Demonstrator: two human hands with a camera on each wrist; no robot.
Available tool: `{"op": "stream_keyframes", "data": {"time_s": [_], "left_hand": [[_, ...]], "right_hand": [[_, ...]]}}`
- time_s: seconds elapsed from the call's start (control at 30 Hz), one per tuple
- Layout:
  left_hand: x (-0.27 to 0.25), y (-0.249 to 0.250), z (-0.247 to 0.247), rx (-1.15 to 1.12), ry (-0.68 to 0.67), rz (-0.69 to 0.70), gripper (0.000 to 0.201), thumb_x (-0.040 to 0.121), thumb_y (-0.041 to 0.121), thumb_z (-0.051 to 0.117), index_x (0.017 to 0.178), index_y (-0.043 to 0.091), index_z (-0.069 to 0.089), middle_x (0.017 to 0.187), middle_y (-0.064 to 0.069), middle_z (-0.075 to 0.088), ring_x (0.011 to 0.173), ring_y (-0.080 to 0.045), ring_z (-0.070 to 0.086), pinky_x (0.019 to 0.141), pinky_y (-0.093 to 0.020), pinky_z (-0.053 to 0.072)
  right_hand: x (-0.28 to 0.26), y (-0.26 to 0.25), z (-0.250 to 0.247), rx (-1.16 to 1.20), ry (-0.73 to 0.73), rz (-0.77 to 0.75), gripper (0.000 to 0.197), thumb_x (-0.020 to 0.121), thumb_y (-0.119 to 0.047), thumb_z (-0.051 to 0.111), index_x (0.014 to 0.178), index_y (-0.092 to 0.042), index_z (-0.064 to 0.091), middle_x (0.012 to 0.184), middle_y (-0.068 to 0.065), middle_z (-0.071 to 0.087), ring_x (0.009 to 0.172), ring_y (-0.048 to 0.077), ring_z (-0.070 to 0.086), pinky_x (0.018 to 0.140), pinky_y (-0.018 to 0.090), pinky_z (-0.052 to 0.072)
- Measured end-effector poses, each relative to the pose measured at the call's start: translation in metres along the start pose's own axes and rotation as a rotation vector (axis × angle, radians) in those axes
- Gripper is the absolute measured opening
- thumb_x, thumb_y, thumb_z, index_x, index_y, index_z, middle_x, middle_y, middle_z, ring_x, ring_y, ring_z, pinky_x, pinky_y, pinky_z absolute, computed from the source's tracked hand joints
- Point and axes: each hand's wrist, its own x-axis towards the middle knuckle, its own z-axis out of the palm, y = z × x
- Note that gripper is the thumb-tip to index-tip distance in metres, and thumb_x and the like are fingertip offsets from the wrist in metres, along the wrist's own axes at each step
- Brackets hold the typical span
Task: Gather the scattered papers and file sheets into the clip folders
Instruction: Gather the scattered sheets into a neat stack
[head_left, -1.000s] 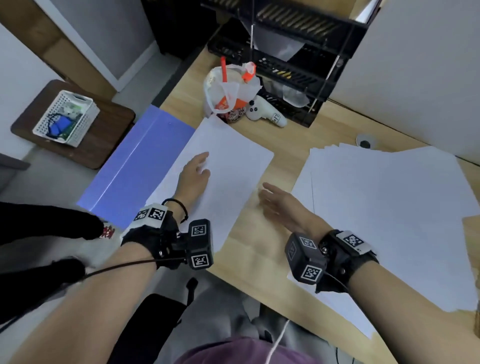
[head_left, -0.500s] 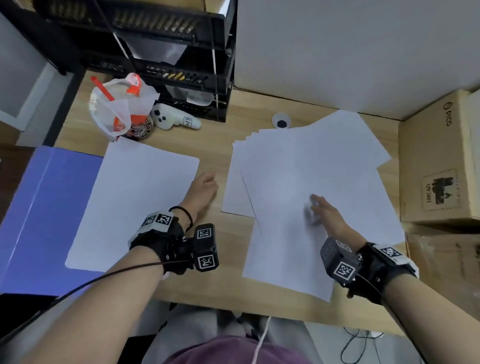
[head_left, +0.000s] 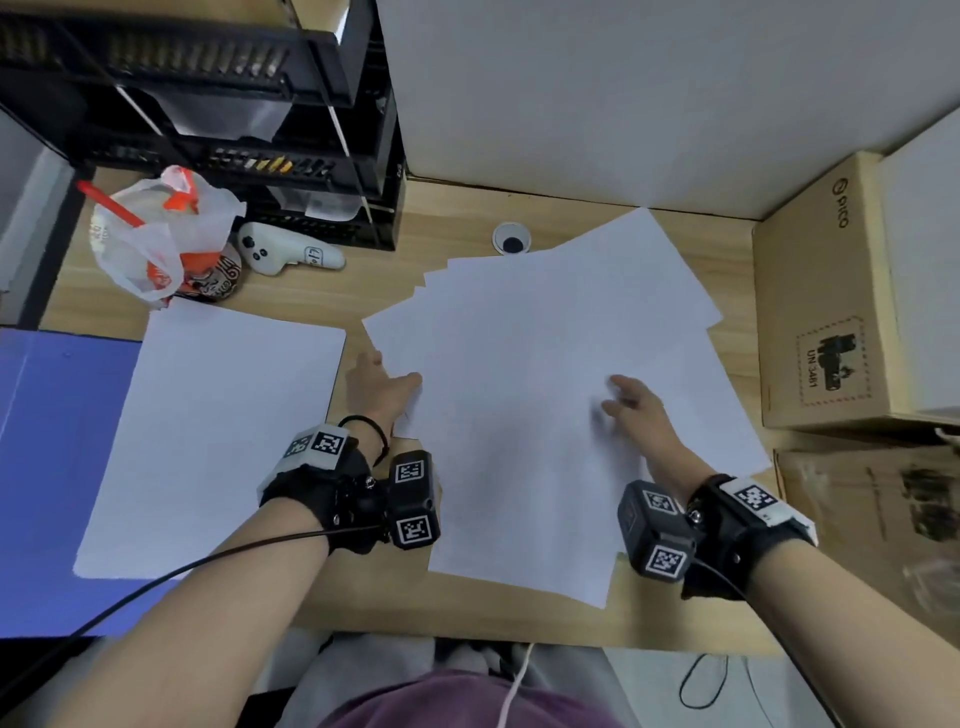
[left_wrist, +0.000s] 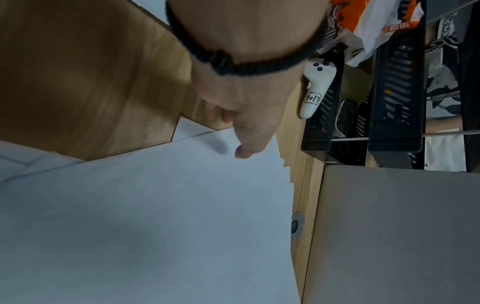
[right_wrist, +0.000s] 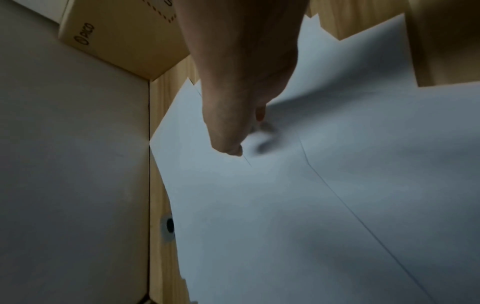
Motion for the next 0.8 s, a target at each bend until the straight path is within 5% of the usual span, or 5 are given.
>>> {"op": "stream_keyframes", "data": {"time_s": [0.27,0.4,0.57,0.7,0.8], "left_hand": [[0.001,0.009,0.014,-0.028,-0.067,0.037,0.088,0.079,0.026,0.074,0.15,0.016,0.025,0.154,-0.003,0.028,0.138,-0.023,0.034,0.111,-0.041,0.036],[0.004,0.007,0.02,-0.038,-0.07,0.059,0.091,0.064,0.035,0.077,0.143,0.018,0.036,0.145,-0.003,0.041,0.131,-0.022,0.044,0.108,-0.044,0.041],[0.0,0.005,0.017,-0.075,-0.06,0.08,0.072,0.065,0.02,0.074,0.131,0.015,0.046,0.125,-0.001,0.058,0.119,-0.019,0.055,0.099,-0.038,0.047],[-0.002,0.003,0.014,-0.107,-0.093,0.087,0.068,0.08,0.007,0.07,0.139,0.012,0.038,0.125,-0.001,0.05,0.118,-0.016,0.05,0.1,-0.031,0.042],[-0.002,0.003,0.011,-0.121,-0.118,0.084,0.072,0.081,0.011,0.071,0.143,0.013,0.035,0.133,-0.007,0.049,0.121,-0.019,0.05,0.107,-0.039,0.041]], "right_hand": [[0.016,-0.013,0.029,-0.072,-0.058,0.004,0.075,0.084,-0.027,0.073,0.145,-0.004,0.035,0.145,0.011,0.038,0.131,0.027,0.043,0.11,0.044,0.038],[0.016,-0.016,0.049,0.039,-0.065,0.048,0.066,0.069,-0.036,0.077,0.118,-0.016,0.038,0.117,0.001,0.033,0.098,0.014,0.046,0.083,0.028,0.045],[0.023,-0.016,0.056,0.383,-0.062,0.245,0.07,0.086,-0.012,0.069,0.139,-0.006,0.022,0.1,0.009,0.048,0.079,0.016,0.051,0.066,0.018,0.047],[0.028,-0.009,0.047,0.345,-0.133,0.28,0.029,0.085,-0.027,0.07,0.081,-0.021,0.042,0.043,-0.015,0.052,0.038,-0.002,0.049,0.04,0.014,0.038],[0.023,-0.019,0.038,0.369,-0.185,0.233,0.017,0.091,-0.019,0.065,0.09,-0.017,0.048,0.077,0.003,0.06,0.062,0.017,0.059,0.052,0.023,0.048]]}}
